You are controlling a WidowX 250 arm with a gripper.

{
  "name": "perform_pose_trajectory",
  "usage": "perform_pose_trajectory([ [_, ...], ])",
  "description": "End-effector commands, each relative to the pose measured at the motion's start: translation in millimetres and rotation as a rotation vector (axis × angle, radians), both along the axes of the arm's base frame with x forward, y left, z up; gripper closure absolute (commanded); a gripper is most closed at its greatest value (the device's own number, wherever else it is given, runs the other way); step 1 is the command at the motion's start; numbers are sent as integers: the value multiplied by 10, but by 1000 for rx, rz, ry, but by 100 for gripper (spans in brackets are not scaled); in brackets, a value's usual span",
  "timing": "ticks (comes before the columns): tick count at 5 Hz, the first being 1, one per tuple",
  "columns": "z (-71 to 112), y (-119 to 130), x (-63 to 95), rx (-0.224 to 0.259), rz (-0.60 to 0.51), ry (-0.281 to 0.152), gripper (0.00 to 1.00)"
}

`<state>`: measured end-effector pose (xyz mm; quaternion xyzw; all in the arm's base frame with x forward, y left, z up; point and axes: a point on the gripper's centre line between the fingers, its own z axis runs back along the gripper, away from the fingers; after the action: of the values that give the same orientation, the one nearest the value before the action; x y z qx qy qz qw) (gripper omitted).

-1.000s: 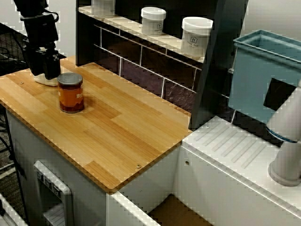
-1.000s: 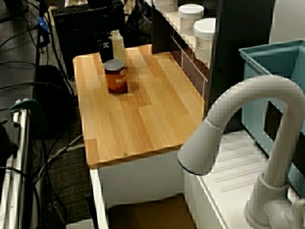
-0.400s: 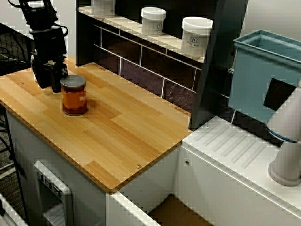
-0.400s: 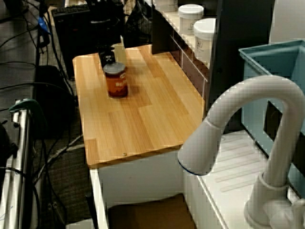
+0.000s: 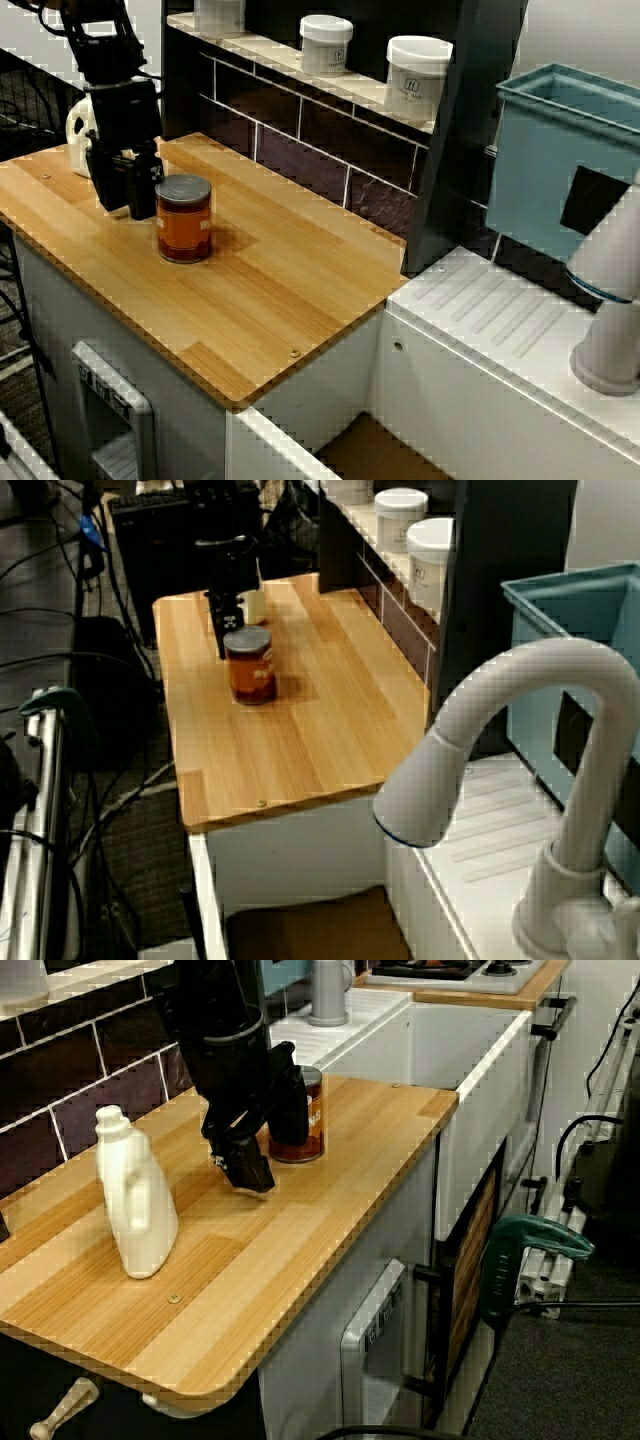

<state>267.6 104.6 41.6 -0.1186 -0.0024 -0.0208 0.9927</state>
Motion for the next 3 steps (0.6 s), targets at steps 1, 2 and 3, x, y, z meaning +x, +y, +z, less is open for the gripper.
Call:
perform_pose_trajectory([
  [1,184,-279,-17,14,-25,-37,0],
  [2,168,-425,-41,17,-38,-35,0],
  [3,166,-538,-69,13,-46,-46,0],
])
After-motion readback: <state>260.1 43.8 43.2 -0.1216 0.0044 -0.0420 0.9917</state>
